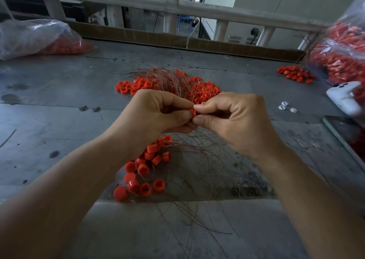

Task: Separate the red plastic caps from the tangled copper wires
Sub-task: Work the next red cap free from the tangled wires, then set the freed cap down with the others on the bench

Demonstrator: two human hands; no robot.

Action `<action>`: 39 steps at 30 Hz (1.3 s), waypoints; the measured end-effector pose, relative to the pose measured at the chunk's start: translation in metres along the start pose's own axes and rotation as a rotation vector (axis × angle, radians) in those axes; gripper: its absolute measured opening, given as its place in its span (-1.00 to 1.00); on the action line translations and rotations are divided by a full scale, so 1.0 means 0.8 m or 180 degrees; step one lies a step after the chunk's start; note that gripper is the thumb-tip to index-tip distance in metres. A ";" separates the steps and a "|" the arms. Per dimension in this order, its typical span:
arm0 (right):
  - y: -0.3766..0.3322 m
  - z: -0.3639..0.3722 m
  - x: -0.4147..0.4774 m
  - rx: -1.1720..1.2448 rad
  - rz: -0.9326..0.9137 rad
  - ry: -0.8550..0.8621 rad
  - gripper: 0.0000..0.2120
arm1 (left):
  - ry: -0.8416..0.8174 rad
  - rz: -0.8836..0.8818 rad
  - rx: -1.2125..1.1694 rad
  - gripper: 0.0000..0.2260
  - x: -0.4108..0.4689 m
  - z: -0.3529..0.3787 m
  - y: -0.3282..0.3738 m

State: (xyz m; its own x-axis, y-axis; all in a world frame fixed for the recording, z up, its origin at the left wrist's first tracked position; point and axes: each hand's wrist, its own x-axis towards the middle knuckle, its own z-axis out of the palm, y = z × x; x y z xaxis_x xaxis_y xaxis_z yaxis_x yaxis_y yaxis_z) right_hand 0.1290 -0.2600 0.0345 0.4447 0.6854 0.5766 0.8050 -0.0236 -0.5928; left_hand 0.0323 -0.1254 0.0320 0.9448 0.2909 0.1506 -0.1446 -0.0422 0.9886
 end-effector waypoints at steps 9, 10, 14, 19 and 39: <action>-0.002 -0.003 0.001 -0.0027 0.0049 -0.0018 -0.79 | 0.0043 0.0088 0.0018 -0.82 0.000 0.001 -0.001; -0.003 -0.003 0.000 -0.0008 0.0063 0.0008 -0.79 | 0.0070 0.0061 -0.0020 -0.82 0.001 0.002 -0.002; -0.003 -0.001 -0.002 0.0196 0.0200 0.0142 -0.77 | 0.0076 -0.0089 -0.0243 -0.83 0.001 0.002 -0.003; -0.003 0.002 -0.002 0.0356 0.0251 0.0182 -0.78 | 0.0027 -0.0127 -0.0292 -0.83 0.000 0.002 -0.002; 0.004 0.004 0.001 0.1130 0.0221 -0.0032 -0.82 | -0.0470 -0.0277 -0.0742 -0.84 0.000 -0.003 0.002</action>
State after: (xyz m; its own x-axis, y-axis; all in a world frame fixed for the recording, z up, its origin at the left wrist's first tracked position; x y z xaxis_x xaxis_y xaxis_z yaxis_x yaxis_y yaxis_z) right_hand 0.1310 -0.2570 0.0311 0.4882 0.6982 0.5237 0.5858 0.1827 -0.7896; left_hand 0.0313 -0.1236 0.0334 0.9867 0.1408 0.0809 -0.1088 0.2027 0.9732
